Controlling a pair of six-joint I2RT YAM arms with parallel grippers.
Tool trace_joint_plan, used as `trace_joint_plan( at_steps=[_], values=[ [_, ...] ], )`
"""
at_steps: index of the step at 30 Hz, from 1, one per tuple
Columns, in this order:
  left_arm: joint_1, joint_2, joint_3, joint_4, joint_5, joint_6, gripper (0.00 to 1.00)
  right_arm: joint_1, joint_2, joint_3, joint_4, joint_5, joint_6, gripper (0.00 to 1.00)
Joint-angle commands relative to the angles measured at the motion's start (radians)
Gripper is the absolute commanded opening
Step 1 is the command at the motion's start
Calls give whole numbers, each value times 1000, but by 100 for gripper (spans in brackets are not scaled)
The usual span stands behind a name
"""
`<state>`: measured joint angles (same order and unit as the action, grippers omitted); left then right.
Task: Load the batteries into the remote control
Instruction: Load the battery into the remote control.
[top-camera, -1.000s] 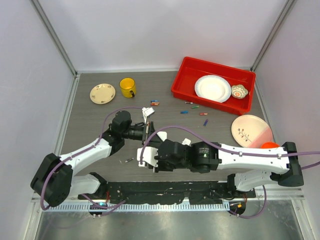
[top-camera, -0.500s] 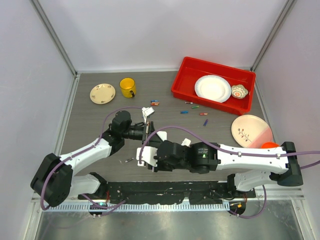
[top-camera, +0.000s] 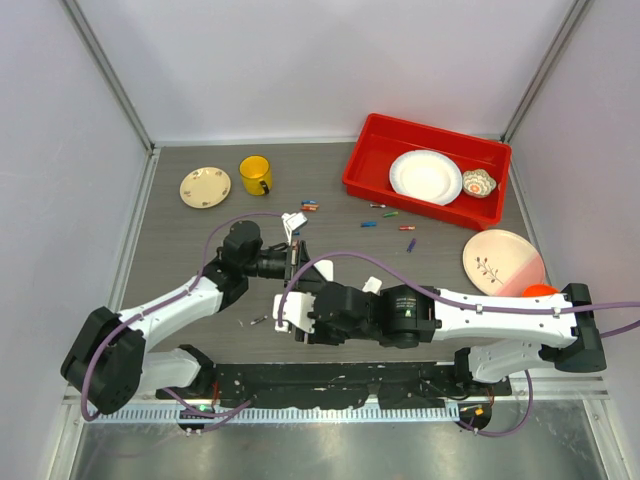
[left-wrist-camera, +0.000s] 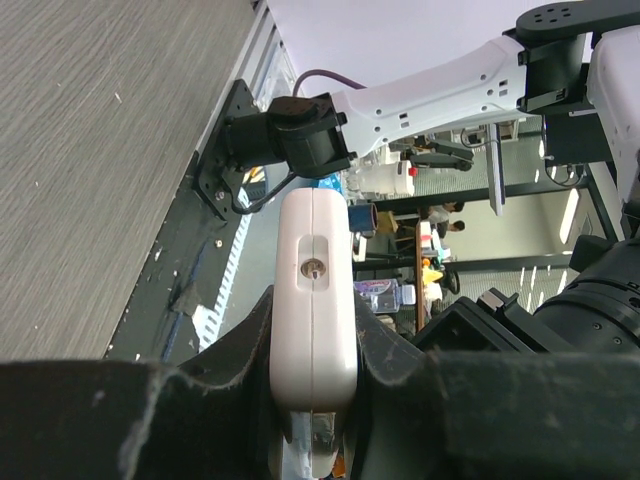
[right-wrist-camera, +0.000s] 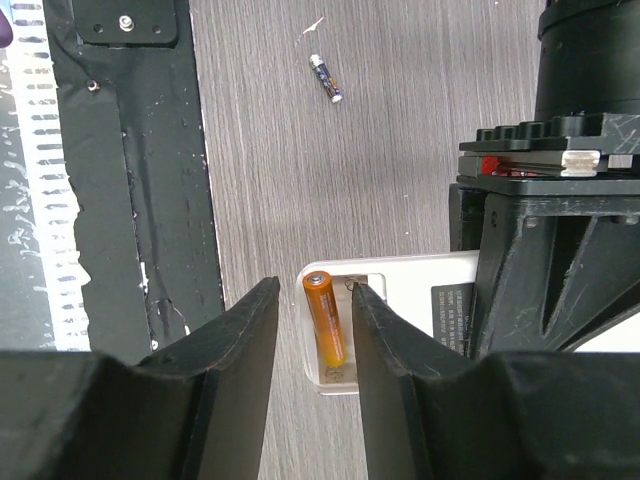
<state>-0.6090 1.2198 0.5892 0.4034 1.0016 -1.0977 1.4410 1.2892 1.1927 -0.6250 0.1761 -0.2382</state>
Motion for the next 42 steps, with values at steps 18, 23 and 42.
trace_joint_plan(
  at_steps=[18,23,42],
  values=[
    [-1,-43,8,29,17,-13,0,-17,-80,30,76,97,36,52],
    [-1,-34,8,32,15,-11,0,-19,-97,25,82,80,39,52],
    [-1,-8,-12,61,-61,-14,0,-85,-254,-76,296,275,283,69]
  ],
)
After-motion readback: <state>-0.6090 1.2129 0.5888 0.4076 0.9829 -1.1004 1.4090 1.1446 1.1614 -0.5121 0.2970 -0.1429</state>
